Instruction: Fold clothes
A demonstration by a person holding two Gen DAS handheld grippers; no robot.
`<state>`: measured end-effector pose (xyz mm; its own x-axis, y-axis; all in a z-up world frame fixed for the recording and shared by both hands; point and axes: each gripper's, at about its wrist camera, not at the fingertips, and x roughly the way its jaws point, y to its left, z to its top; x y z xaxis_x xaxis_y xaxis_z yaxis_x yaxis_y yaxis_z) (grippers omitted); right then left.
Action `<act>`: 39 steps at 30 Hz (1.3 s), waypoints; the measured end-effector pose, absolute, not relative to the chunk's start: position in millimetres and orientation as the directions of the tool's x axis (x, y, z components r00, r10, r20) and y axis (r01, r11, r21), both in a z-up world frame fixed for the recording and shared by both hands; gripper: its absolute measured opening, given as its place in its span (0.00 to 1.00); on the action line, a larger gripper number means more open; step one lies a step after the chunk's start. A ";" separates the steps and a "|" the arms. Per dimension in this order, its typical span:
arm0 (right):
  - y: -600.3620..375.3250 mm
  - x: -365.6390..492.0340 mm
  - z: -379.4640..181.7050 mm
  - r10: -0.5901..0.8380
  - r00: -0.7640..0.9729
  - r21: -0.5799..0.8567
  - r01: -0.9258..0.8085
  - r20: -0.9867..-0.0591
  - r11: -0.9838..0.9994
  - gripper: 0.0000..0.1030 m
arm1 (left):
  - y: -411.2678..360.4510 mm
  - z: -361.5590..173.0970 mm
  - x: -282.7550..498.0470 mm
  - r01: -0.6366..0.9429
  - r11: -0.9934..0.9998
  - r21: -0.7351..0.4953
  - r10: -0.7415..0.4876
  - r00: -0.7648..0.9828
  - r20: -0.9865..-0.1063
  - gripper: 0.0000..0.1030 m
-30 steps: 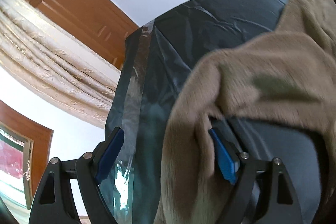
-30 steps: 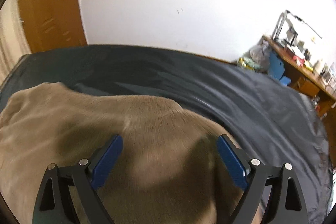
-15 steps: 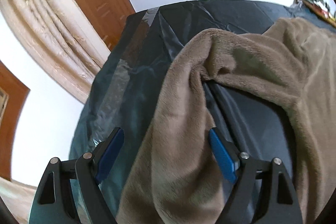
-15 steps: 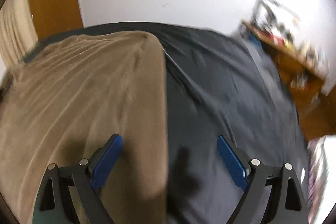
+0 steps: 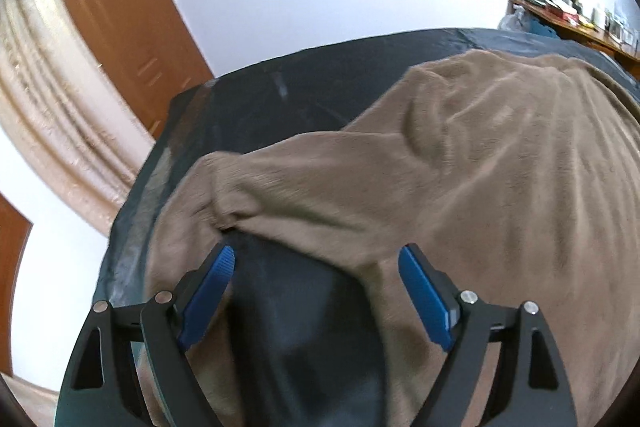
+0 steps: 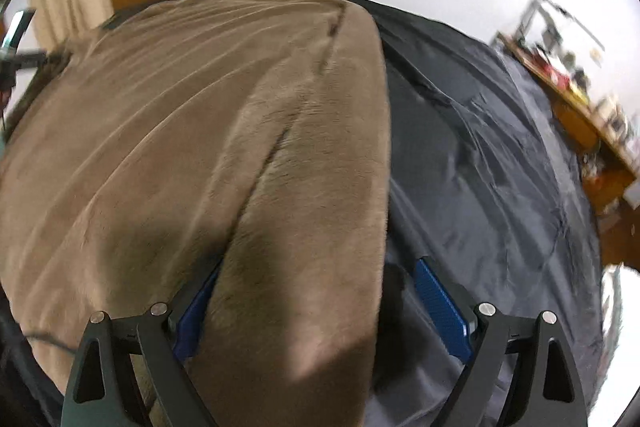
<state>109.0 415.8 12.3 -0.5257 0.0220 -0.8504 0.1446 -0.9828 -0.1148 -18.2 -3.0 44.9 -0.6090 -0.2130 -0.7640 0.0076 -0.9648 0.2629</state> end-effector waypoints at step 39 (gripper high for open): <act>401.6 11.0 75.4 0.087 -0.707 -0.092 -0.032 -0.702 -0.995 0.90 | 2.2 56.7 -107.5 0.007 -0.998 0.058 -0.051 -0.604 -0.795 0.90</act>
<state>11.0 401.6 75.4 -0.7071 0.0874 -0.7016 -0.0319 -0.9953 -0.0918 -107.5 2.2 56.7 -0.6044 -0.0508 -0.7951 0.0074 -0.9983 0.0582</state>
